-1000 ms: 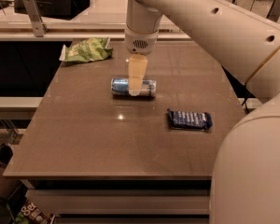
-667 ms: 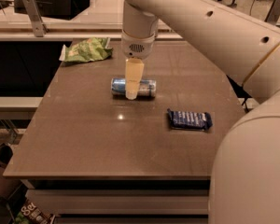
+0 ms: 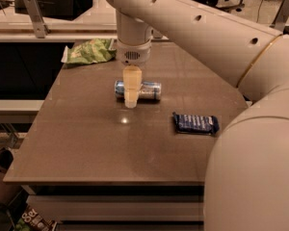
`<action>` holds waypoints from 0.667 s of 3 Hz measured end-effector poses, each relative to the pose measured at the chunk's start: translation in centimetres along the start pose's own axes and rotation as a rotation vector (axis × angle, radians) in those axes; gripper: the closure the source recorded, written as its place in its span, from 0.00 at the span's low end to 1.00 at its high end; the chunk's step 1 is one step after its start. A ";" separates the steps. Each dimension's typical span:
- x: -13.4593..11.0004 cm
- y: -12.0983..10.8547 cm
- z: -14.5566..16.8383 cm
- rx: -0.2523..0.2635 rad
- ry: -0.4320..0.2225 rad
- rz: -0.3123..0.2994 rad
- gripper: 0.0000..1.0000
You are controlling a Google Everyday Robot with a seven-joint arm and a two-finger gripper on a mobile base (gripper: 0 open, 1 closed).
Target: Place redbull can upright
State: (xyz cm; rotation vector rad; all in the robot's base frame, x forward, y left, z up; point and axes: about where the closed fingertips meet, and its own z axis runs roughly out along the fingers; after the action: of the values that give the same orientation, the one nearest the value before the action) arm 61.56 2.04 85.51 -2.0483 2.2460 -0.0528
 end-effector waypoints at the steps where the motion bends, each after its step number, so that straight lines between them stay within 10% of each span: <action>1: 0.5 -0.4 0.5 -0.001 0.025 0.003 0.00; 2: 1.0 -0.8 0.9 0.001 0.031 0.004 0.00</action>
Offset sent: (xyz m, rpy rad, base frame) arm 0.0068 -0.0232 -0.0088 -0.0557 0.0222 -0.0115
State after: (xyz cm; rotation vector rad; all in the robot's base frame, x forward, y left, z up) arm 62.39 1.00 84.67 -2.0566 2.2679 -0.0862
